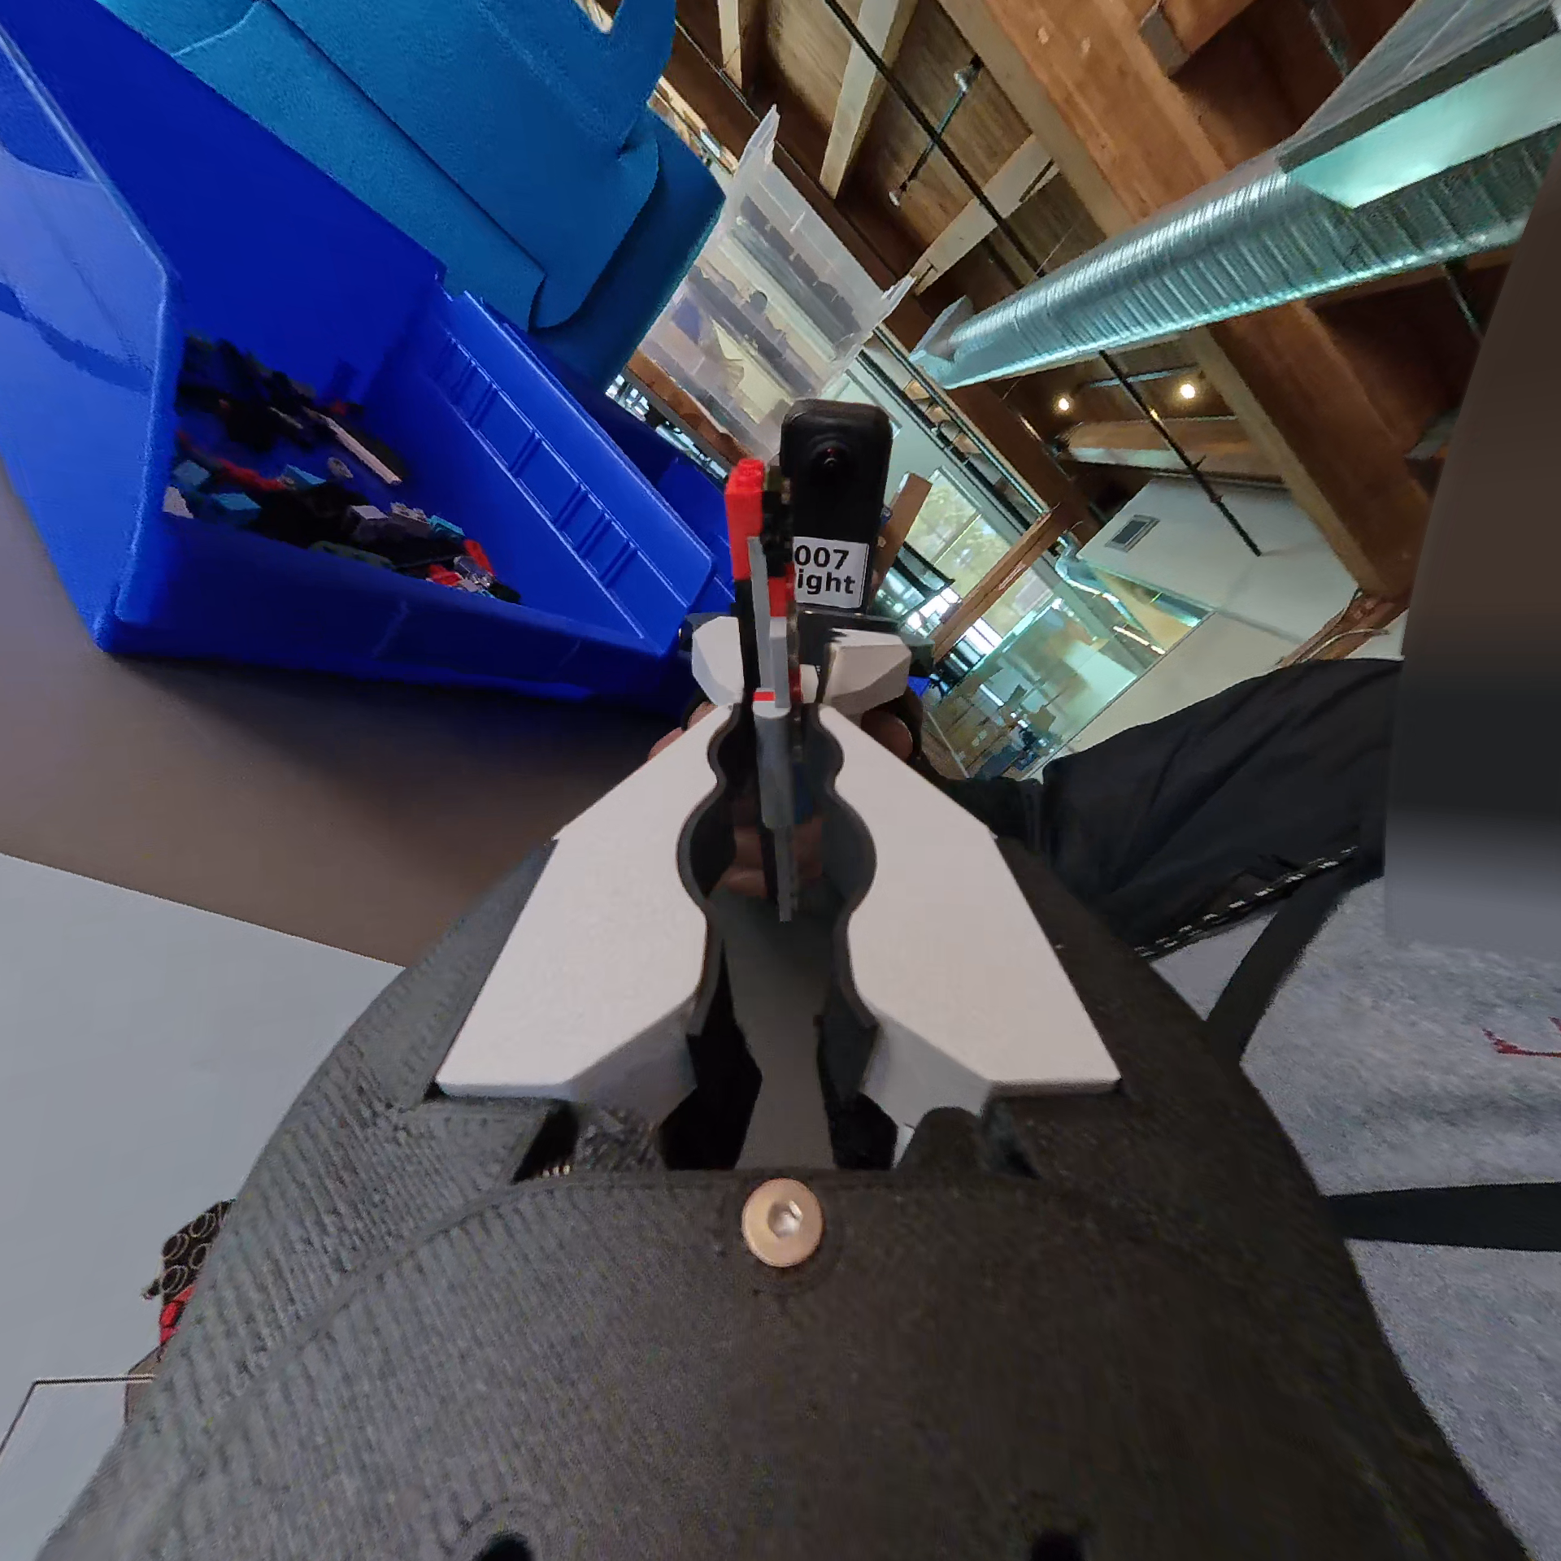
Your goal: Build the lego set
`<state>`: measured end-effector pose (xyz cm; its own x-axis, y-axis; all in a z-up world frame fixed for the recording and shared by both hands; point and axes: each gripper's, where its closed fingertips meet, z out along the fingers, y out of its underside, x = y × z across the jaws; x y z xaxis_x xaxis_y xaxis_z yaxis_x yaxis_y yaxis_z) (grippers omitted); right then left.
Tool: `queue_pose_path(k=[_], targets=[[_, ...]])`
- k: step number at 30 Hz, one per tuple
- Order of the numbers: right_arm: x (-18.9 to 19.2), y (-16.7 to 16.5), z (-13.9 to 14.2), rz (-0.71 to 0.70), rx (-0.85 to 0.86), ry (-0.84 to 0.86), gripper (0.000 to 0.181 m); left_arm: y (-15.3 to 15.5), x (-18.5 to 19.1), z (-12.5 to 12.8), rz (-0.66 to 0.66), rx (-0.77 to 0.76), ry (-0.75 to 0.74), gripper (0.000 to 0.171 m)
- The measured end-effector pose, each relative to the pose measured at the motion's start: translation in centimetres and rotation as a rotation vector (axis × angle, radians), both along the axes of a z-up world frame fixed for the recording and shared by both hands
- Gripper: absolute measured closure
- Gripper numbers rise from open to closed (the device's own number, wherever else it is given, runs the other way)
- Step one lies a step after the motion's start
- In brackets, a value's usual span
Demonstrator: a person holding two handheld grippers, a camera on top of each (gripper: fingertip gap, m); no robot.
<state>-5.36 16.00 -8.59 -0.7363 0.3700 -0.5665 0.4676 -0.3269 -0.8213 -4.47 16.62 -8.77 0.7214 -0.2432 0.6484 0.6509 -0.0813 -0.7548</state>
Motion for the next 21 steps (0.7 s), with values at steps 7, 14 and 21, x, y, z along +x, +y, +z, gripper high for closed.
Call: queue_pose_path(k=[7, 14, 21], targets=[[0.27, -0.05, 0.44, 0.001, -0.023, 0.040, 0.167, -0.05, 0.36, 0.45, 0.001, 0.013, 0.056, 0.160], [0.39, -0.09, 0.51, -0.007, -0.023, 0.054, 0.167, -0.11, 0.48, 0.58, 0.006, 0.014, 0.079, 0.160], [0.67, -0.18, 0.71, 0.017, -0.053, 0.043, 0.167, -0.18, 0.70, 0.78, -0.014, 0.029, 0.065, 0.161]])
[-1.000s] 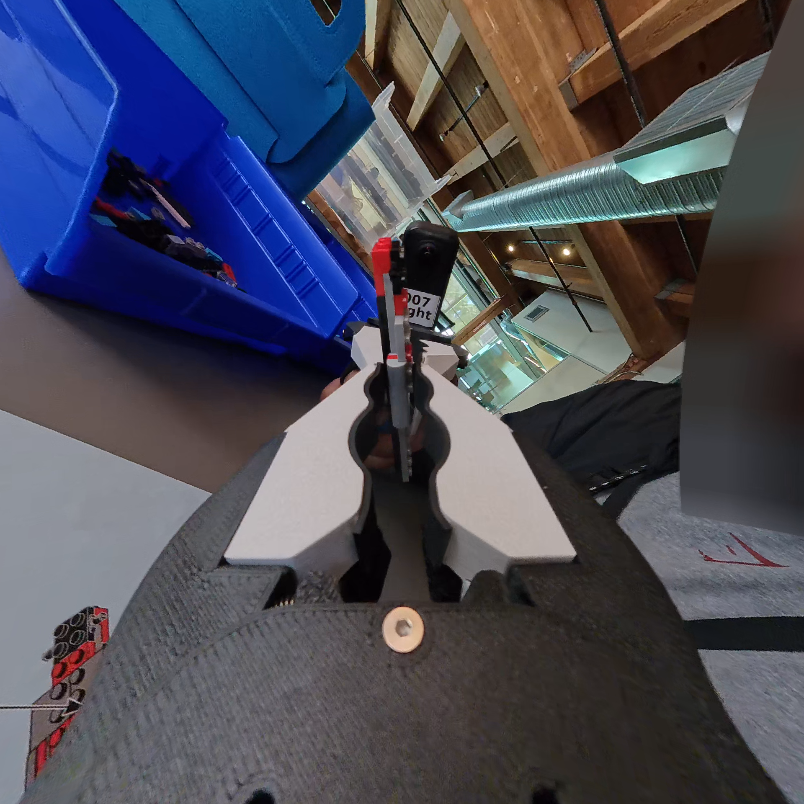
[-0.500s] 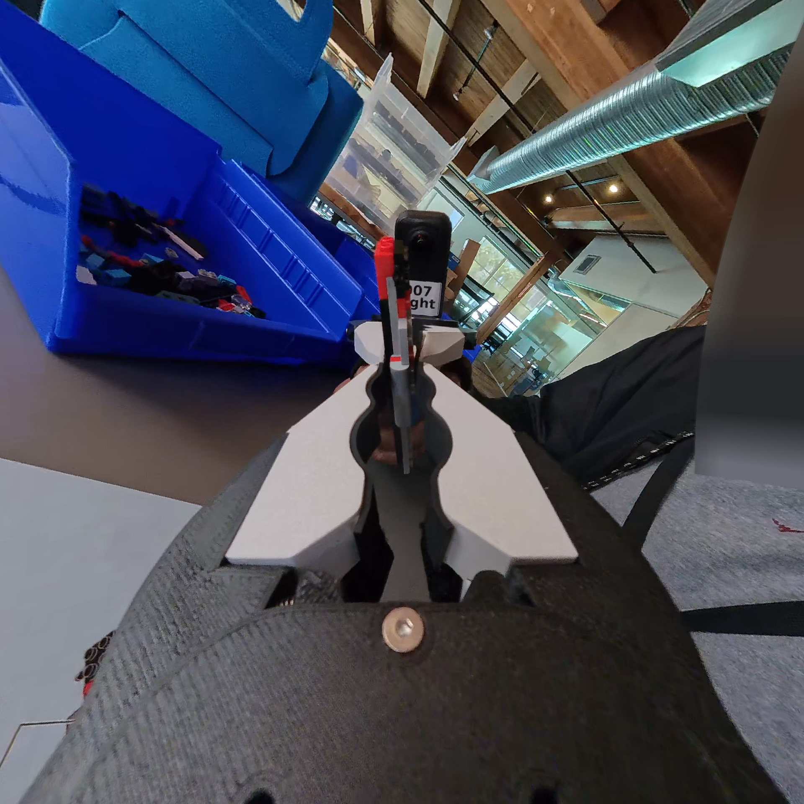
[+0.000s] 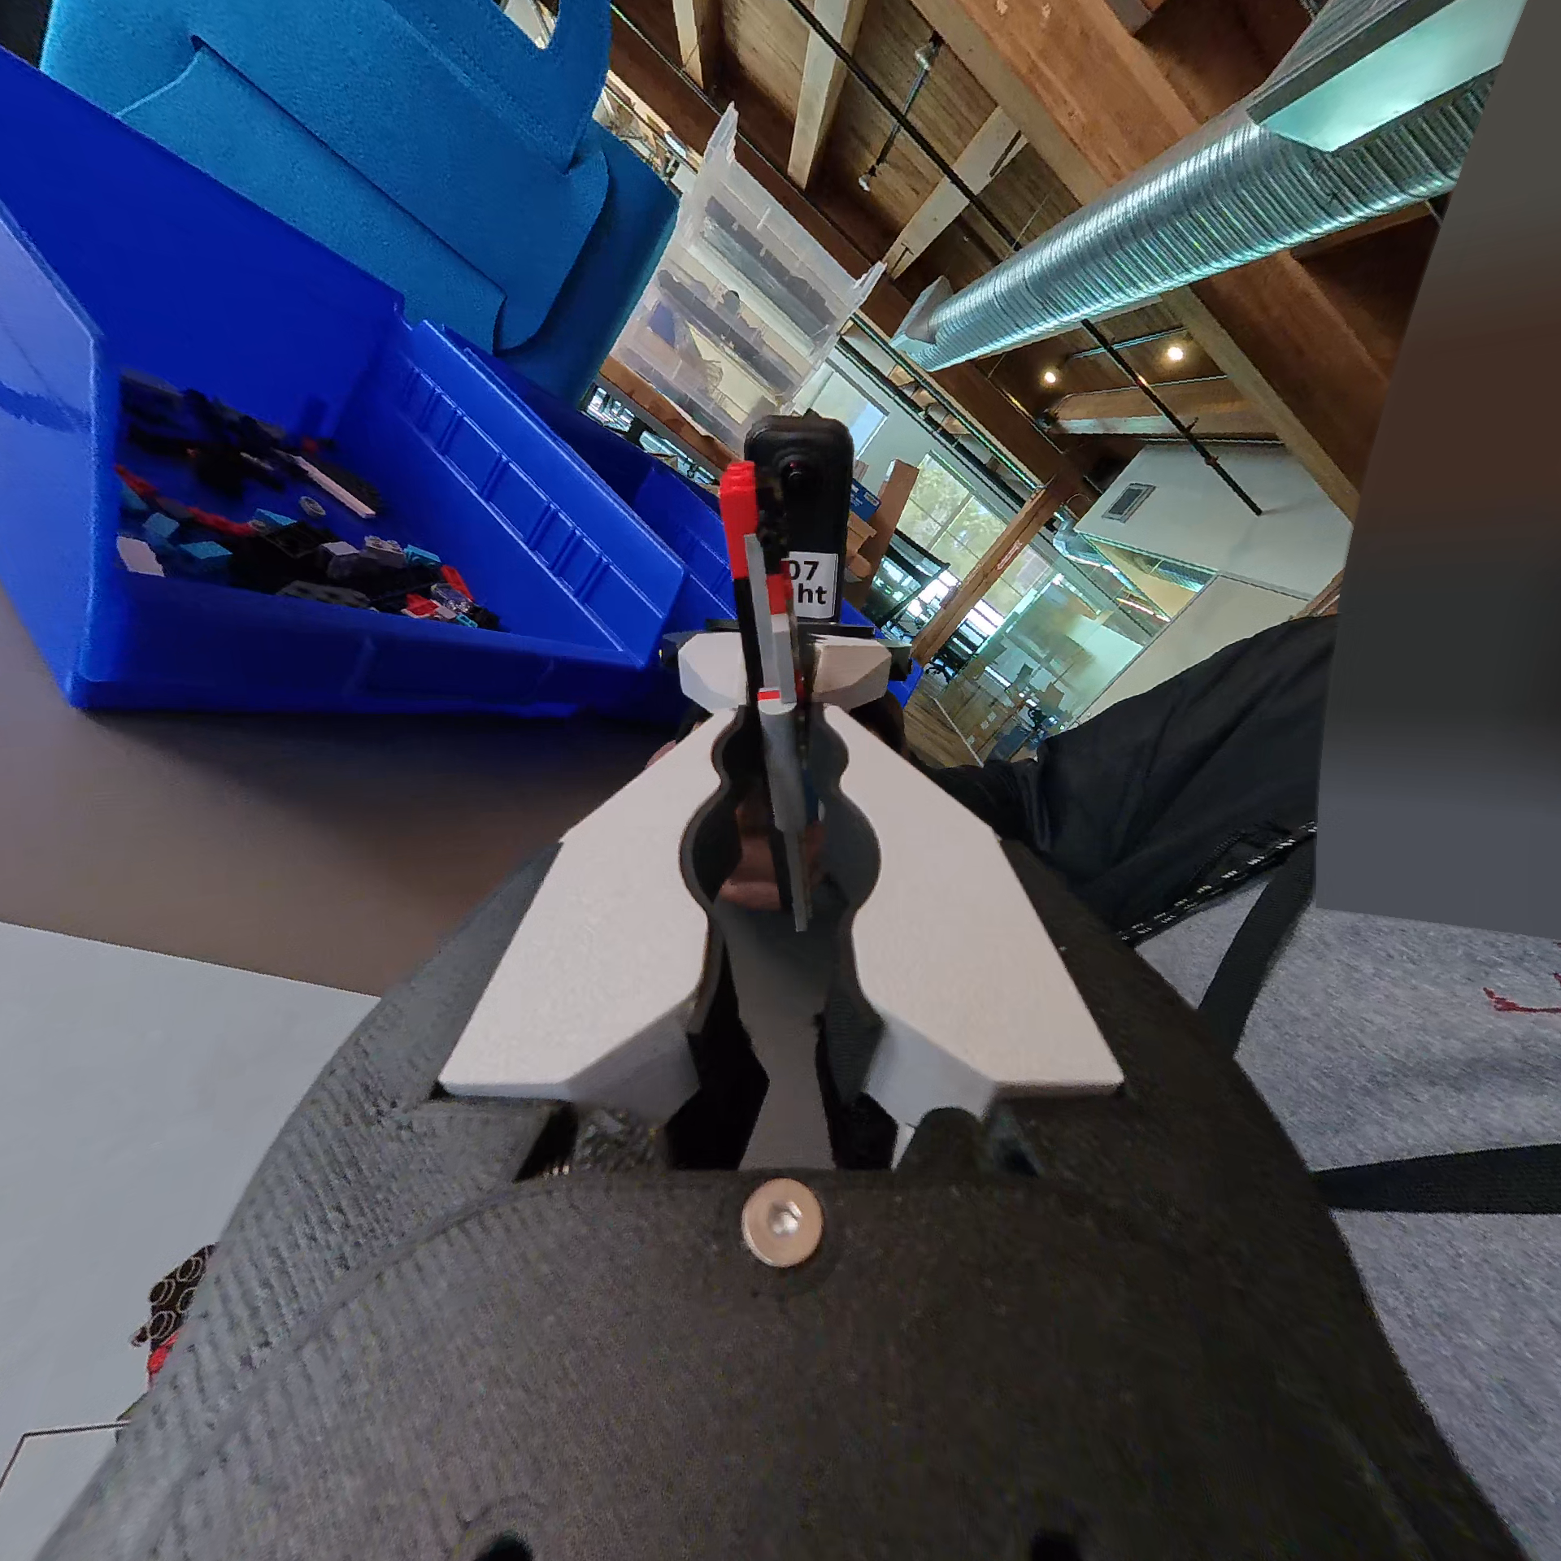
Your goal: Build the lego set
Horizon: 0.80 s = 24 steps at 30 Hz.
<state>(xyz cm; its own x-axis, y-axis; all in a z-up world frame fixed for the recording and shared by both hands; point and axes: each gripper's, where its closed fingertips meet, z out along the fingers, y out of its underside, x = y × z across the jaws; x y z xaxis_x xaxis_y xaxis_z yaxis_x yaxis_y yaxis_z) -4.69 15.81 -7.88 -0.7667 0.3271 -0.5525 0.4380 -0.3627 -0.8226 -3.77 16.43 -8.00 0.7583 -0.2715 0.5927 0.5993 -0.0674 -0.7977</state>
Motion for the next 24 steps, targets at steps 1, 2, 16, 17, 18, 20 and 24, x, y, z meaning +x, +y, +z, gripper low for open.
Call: queue_pose_path(k=[1, 2, 16, 17, 18, 20, 24], targets=[[0.0, 0.0, -0.1, 0.001, -0.004, -0.007, 0.167, 0.0, -0.1, 0.0, -0.001, 0.001, -0.009, 0.161], [-0.1, 0.0, -0.1, 0.003, -0.006, -0.018, 0.167, 0.0, -0.1, -0.1, -0.002, 0.001, -0.019, 0.161], [-0.5, 0.1, -0.7, -0.020, 0.013, -0.045, 0.168, 0.0, -0.9, -0.4, 0.004, 0.015, -0.135, 0.161], [-0.5, 0.1, -0.7, -0.023, 0.014, -0.043, 0.168, 0.0, -0.9, -0.4, -0.002, 0.013, -0.140, 0.161], [-0.5, 0.1, -0.7, -0.027, 0.013, -0.042, 0.168, 0.0, -0.9, -0.5, -0.007, 0.011, -0.148, 0.160], [-0.6, 0.1, -0.7, -0.033, 0.005, -0.039, 0.168, 0.1, -0.9, -0.9, -0.012, -0.008, -0.159, 0.154], [-0.6, 0.3, -0.5, -0.043, -0.008, -0.036, 0.168, 0.3, -0.7, -1.1, -0.023, -0.016, -0.163, 0.151]])
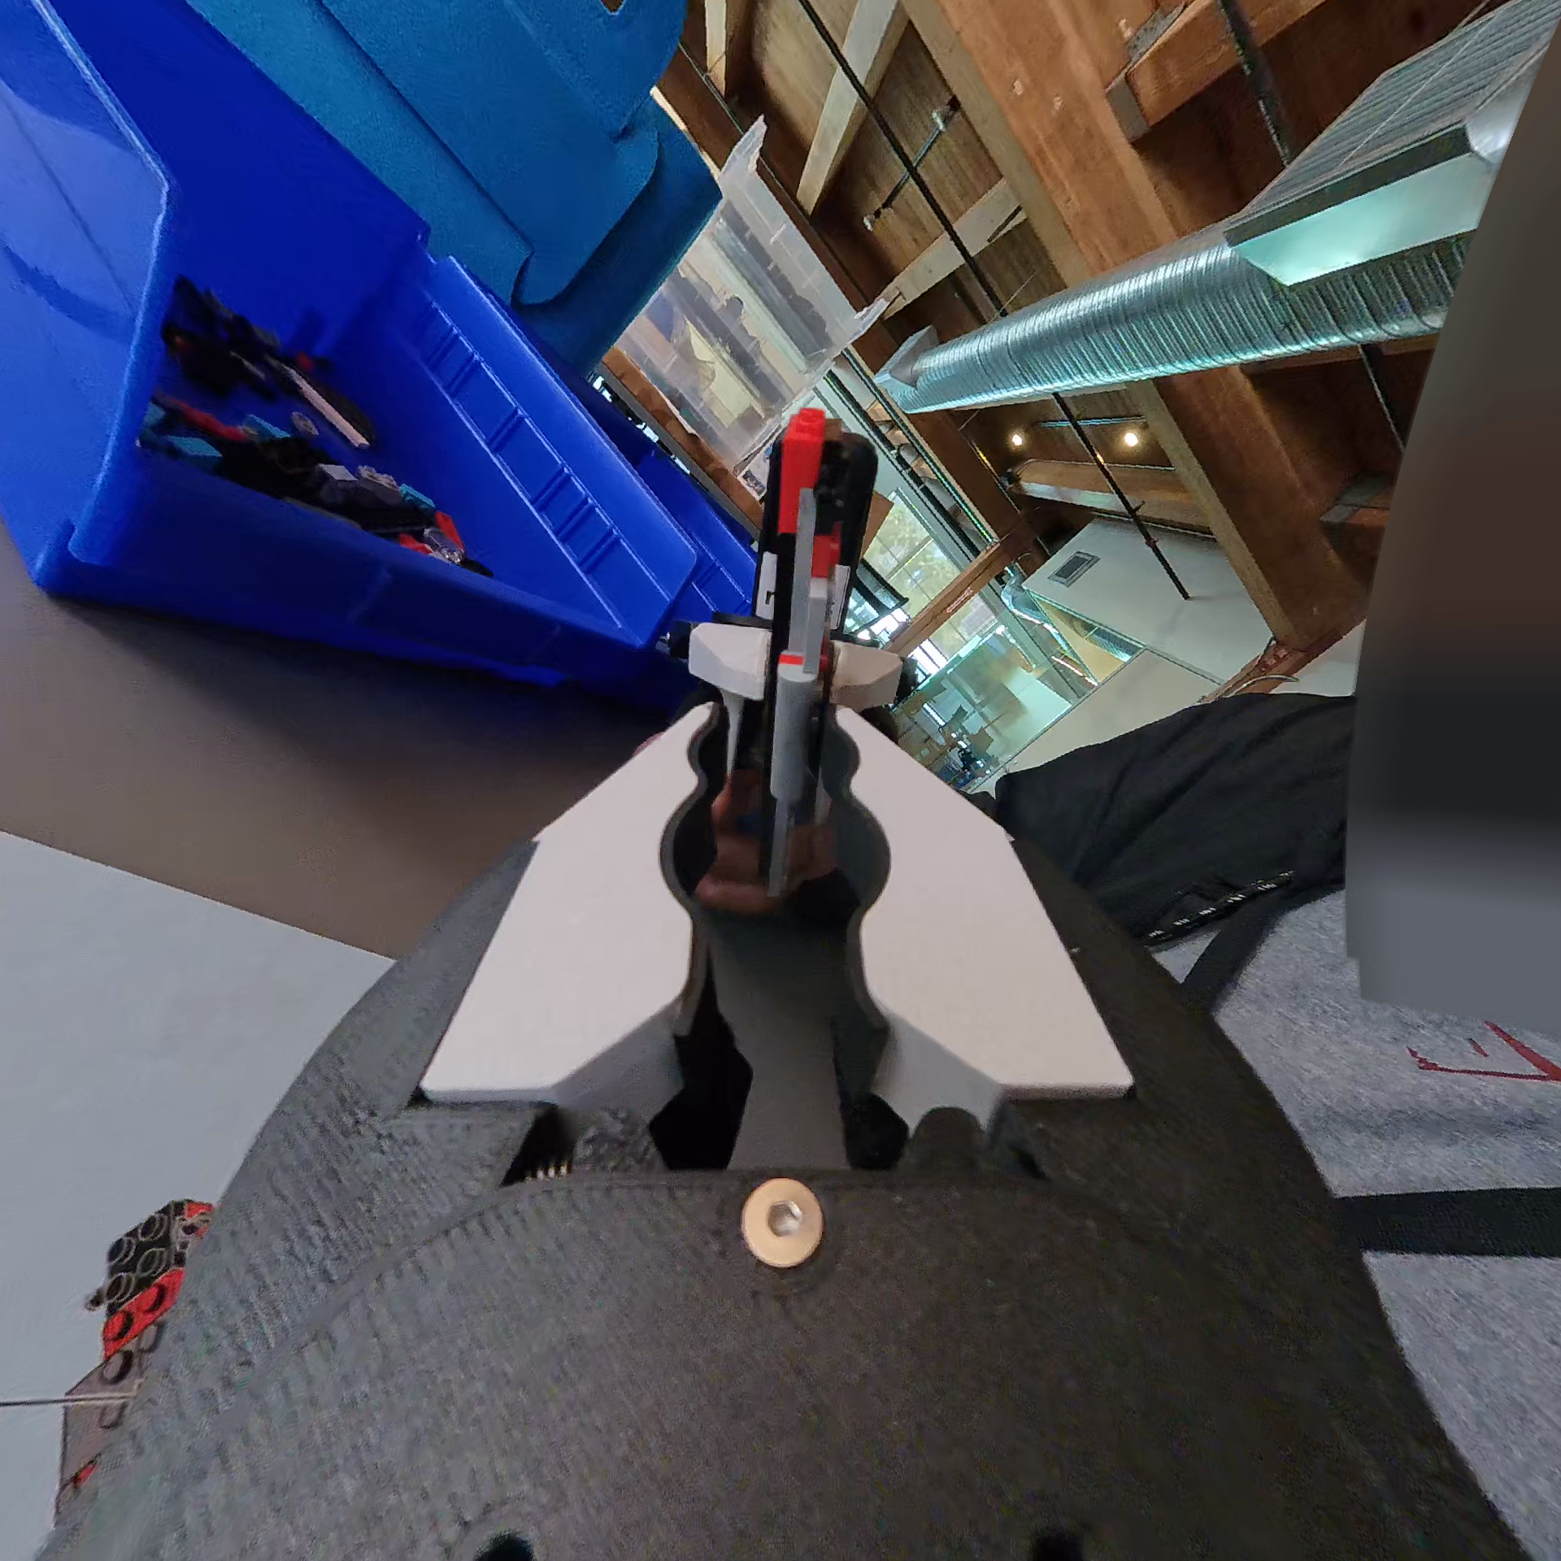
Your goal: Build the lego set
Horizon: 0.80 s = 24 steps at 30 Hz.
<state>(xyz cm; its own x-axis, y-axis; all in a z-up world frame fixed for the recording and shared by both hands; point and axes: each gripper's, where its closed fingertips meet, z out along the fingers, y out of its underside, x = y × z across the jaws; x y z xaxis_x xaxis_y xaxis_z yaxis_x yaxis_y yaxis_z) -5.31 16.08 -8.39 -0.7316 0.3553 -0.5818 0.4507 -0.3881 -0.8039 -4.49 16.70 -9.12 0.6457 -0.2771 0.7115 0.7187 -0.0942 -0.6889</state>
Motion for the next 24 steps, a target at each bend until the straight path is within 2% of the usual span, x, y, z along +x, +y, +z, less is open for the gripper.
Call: queue_pose_path(k=[2, 18, 21, 24], targets=[[-0.05, 0.01, -0.07, -0.004, -0.005, -0.003, 0.168, -0.08, 0.21, 0.26, -0.009, 0.016, 0.004, 0.161], [-0.31, 0.00, -0.45, -0.006, -0.024, -0.032, 0.167, -0.01, -0.02, -0.12, -0.003, 0.012, -0.052, 0.160], [-0.50, 0.14, -0.67, 0.000, -0.014, -0.053, 0.166, 0.08, -0.20, -0.26, -0.012, 0.011, -0.104, 0.161], [-0.69, 0.70, -0.82, 0.011, -0.005, -0.080, 0.156, -0.08, -0.51, -0.20, -0.015, 0.023, -0.152, 0.161]])
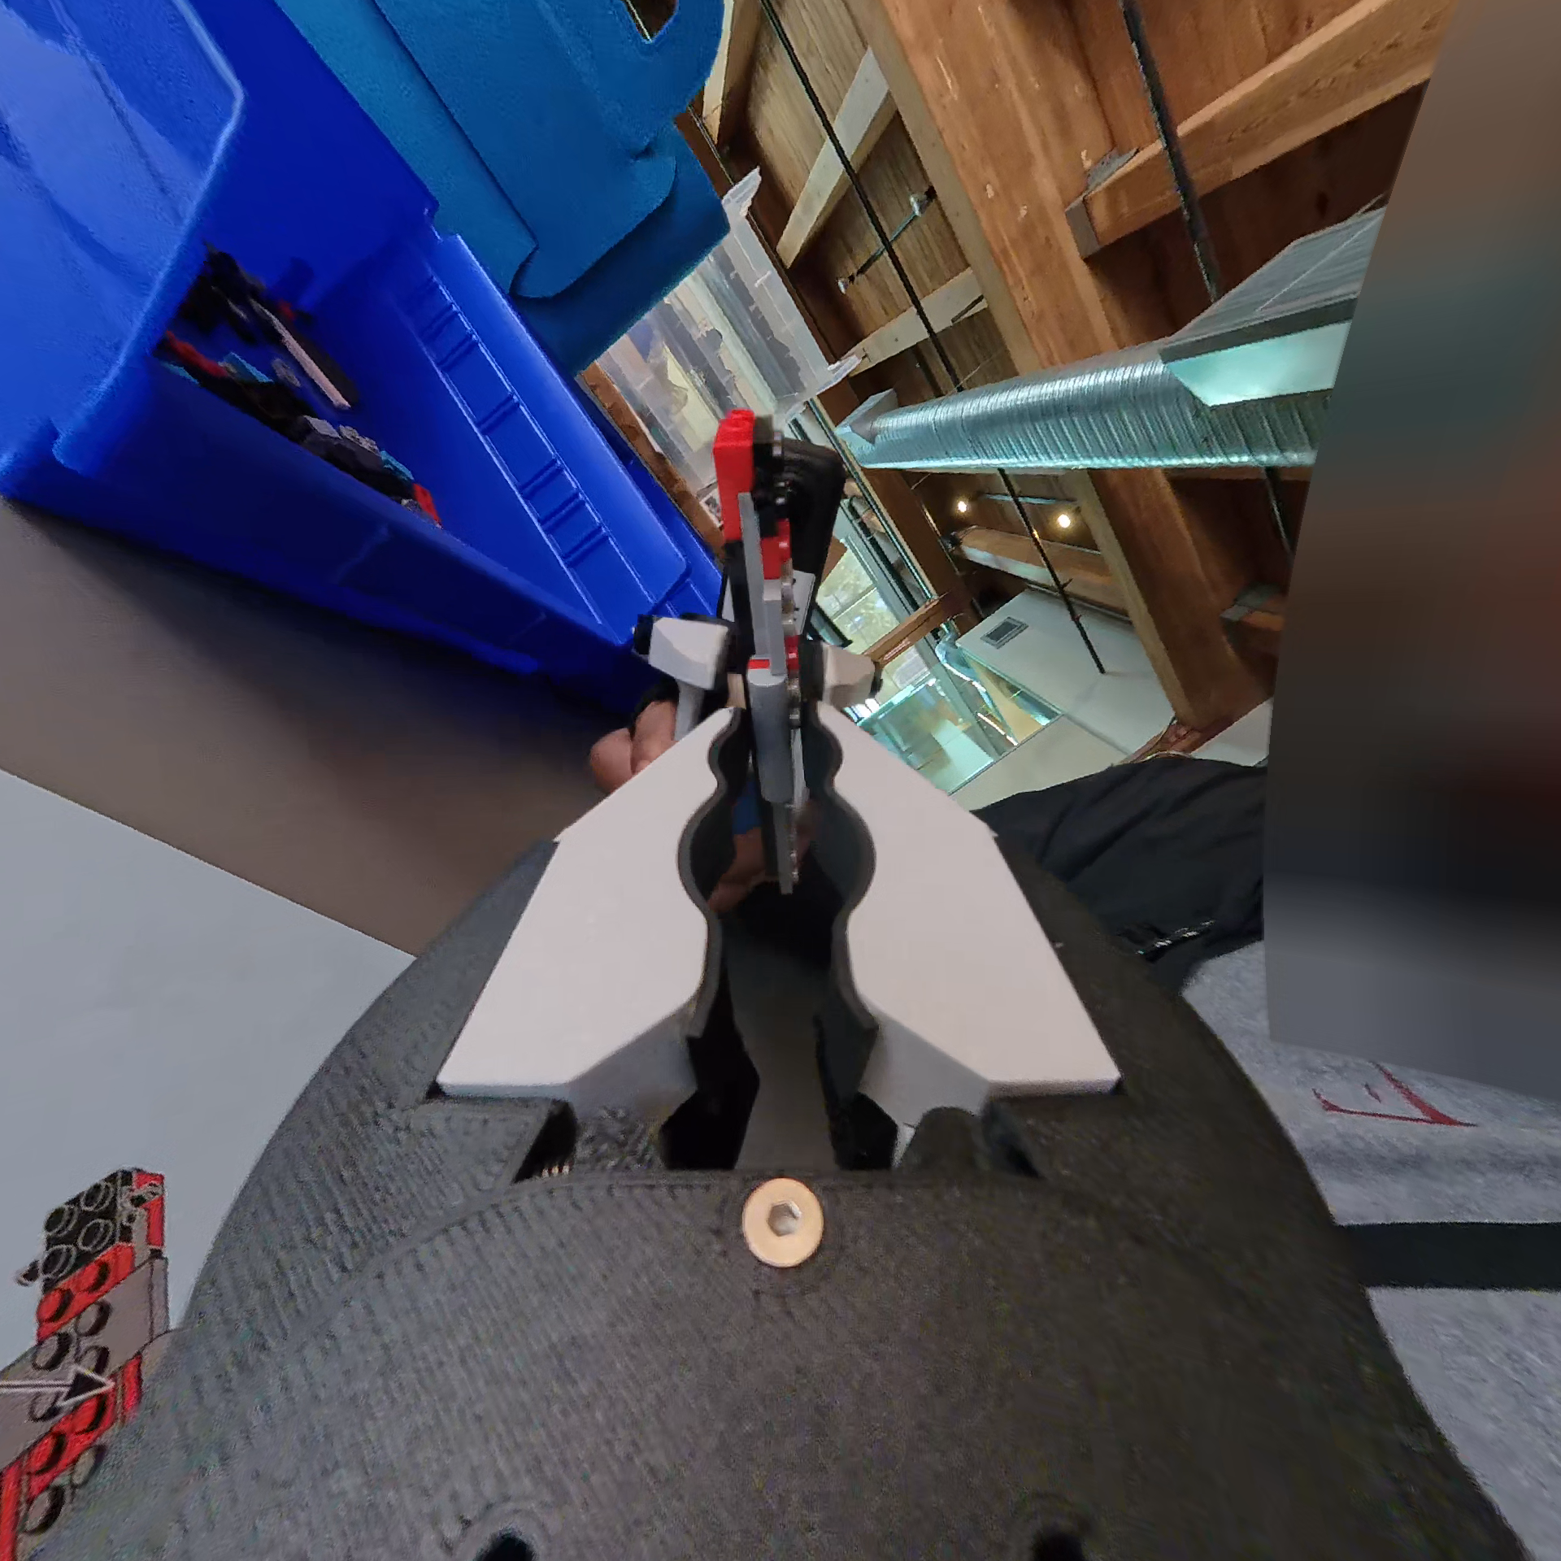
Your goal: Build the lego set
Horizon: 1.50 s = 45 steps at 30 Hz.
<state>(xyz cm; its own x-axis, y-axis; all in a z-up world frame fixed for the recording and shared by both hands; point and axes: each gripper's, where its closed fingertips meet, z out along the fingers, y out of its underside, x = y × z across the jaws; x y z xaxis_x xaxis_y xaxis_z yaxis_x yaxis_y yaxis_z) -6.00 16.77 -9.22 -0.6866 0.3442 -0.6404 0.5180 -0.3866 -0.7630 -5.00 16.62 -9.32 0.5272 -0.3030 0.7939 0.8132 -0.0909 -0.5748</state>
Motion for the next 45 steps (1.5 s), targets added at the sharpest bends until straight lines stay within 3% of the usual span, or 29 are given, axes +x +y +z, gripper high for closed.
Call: queue_pose_path(k=[4, 12, 20, 25, 28, 30, 40, 45], targets=[[-0.6, 1.3, 0.1, -0.030, -0.015, -0.029, 0.156, 0.1, 0.1, -0.5, -0.001, -0.046, 0.029, 0.161], [-0.3, 0.3, -1.1, -0.008, 0.032, -0.069, 0.168, 0.6, 0.5, -1.5, -0.020, -0.100, 0.023, 0.161], [-0.8, 0.9, -2.1, -0.036, 0.043, -0.136, 0.168, 0.5, -0.7, -1.8, 0.050, -0.147, 0.046, 0.136], [-0.6, 1.4, -4.1, -0.067, 0.189, -0.197, 0.168, 0.4, -1.7, -1.5, 0.184, -0.191, 0.215, 0.120], [-0.3, 1.6, -6.0, -0.089, 0.331, -0.234, 0.168, 0.1, -1.7, 0.2, 0.282, -0.102, 0.298, 0.116], [0.2, 1.7, -6.9, -0.090, 0.370, -0.268, 0.168, -0.4, -1.0, -0.2, 0.313, -0.108, 0.332, 0.111], [0.7, 2.3, -8.9, -0.130, 0.508, -0.325, 0.168, -3.2, 1.2, -0.6, 0.318, -0.082, 0.338, 0.108], [0.5, 2.5, -9.5, -0.169, 0.590, -0.329, 0.167, -4.7, 1.7, -0.1, 0.383, -0.051, 0.337, 0.109]])
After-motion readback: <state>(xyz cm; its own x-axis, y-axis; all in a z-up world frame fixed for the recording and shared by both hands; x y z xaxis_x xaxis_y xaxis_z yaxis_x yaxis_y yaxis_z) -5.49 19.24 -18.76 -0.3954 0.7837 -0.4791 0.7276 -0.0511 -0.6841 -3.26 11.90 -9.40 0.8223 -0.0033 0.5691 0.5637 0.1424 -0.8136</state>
